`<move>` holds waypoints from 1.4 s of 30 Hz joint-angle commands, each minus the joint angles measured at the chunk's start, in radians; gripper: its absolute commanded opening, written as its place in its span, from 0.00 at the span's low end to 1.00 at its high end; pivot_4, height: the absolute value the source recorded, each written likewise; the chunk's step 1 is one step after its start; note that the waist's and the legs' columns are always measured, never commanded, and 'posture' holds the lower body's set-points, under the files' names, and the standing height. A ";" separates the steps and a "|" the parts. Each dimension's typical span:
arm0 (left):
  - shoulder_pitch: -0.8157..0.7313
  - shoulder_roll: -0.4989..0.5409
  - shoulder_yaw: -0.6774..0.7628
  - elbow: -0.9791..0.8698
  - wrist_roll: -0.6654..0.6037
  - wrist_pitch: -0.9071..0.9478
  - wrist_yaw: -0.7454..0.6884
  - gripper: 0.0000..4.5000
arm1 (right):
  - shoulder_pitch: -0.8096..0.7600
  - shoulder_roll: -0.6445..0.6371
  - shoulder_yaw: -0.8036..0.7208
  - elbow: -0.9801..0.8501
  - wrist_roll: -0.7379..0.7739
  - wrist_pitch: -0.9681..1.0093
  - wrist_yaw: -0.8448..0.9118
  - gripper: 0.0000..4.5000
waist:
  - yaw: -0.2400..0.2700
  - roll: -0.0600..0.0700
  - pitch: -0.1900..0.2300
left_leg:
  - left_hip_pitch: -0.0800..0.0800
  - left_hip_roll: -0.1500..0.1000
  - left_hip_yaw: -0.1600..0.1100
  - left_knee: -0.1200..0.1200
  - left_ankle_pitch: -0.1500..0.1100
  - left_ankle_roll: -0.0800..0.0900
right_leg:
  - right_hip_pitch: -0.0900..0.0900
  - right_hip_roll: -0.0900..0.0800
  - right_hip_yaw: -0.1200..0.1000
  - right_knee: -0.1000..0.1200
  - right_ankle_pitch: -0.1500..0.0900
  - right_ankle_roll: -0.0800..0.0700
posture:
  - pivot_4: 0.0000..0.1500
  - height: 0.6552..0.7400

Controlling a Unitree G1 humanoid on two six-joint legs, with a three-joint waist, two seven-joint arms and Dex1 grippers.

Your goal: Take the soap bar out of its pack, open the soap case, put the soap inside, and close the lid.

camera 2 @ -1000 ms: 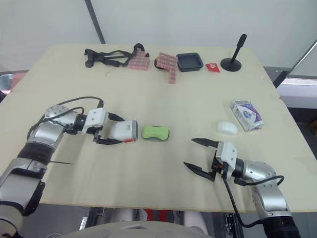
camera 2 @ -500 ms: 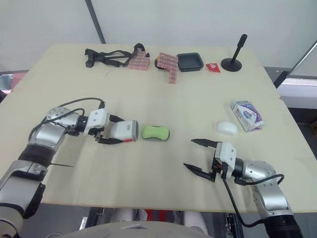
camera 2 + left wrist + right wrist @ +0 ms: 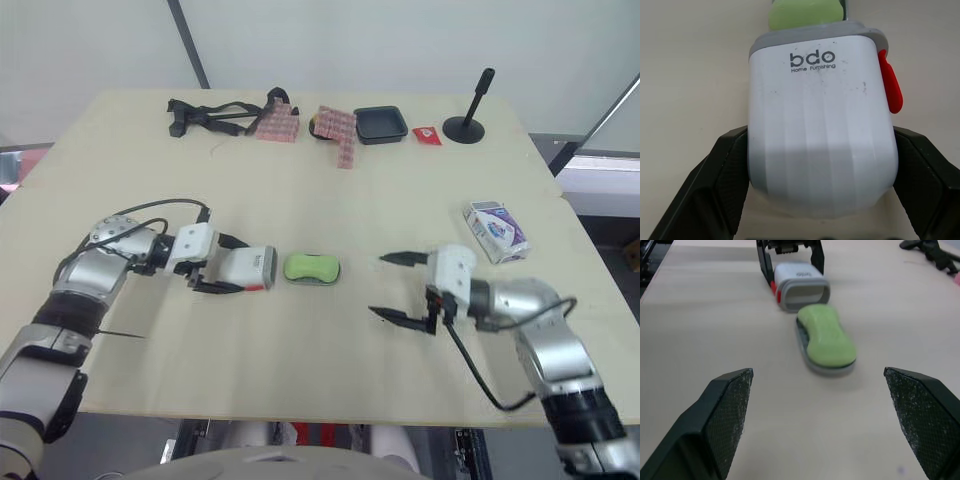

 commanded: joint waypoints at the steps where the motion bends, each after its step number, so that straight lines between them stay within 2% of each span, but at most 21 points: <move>1: 0.010 0.018 0.014 -0.034 -0.017 -0.016 -0.010 0.77 | -0.111 -0.039 0.074 -0.069 -0.011 0.175 -0.007 1.00 | 0.002 0.000 0.000 | 0.000 0.000 0.000 0.000 0.000 0.000 | 0.000 0.002 0.000 0.000 0.000 0.000 | 1.00 1.00; 3: 0.017 0.016 0.016 -0.048 -0.024 -0.007 -0.010 0.77 | -0.171 -0.046 0.118 -0.080 -0.030 0.250 -0.014 1.00 | 0.006 0.000 0.000 | 0.000 0.000 0.000 0.000 0.000 0.000 | 0.000 0.003 0.000 -0.001 0.000 0.000 | 1.00 1.00; 9: 0.034 0.012 0.017 -0.079 -0.036 0.008 -0.010 0.77 | -0.379 0.044 0.256 -0.043 -0.076 0.447 -0.071 1.00 | 0.009 0.000 0.000 | 0.007 0.000 0.000 0.000 0.000 0.000 | 0.000 0.004 -0.001 0.001 0.000 0.000 | 1.00 1.00; 15: 0.047 0.015 0.021 -0.093 -0.036 0.014 -0.005 0.77 | -0.476 0.118 0.379 0.036 -0.168 0.512 -0.113 1.00 | 0.010 0.000 0.000 | 0.008 0.000 0.000 0.000 0.000 0.000 | 0.000 0.003 -0.002 0.001 0.000 0.000 | 1.00 1.00; 20: 0.057 0.014 0.021 -0.106 -0.038 0.021 0.000 0.77 | -0.535 0.179 0.426 0.101 -0.215 0.552 -0.138 1.00 | 0.010 0.000 0.000 | 0.008 0.000 0.001 0.000 0.000 0.000 | 0.000 0.003 -0.002 0.002 0.000 0.000 | 1.00 1.00; 32: 0.063 0.012 0.019 -0.123 -0.042 0.031 0.004 0.77 | -0.558 0.212 0.487 0.163 -0.256 0.581 -0.097 1.00 | 0.008 0.000 0.000 | 0.009 0.000 0.001 0.000 0.000 0.000 | -0.001 0.003 -0.002 0.003 0.000 0.000 | 1.00 1.00; 42: 0.072 0.015 0.021 -0.136 -0.041 0.034 0.010 0.77 | -0.559 0.232 0.503 0.269 -0.303 0.519 -0.107 1.00 | 0.007 0.000 0.000 | 0.009 0.000 0.001 0.000 0.000 0.000 | -0.001 0.003 -0.002 0.003 0.000 0.000 | 1.00 1.00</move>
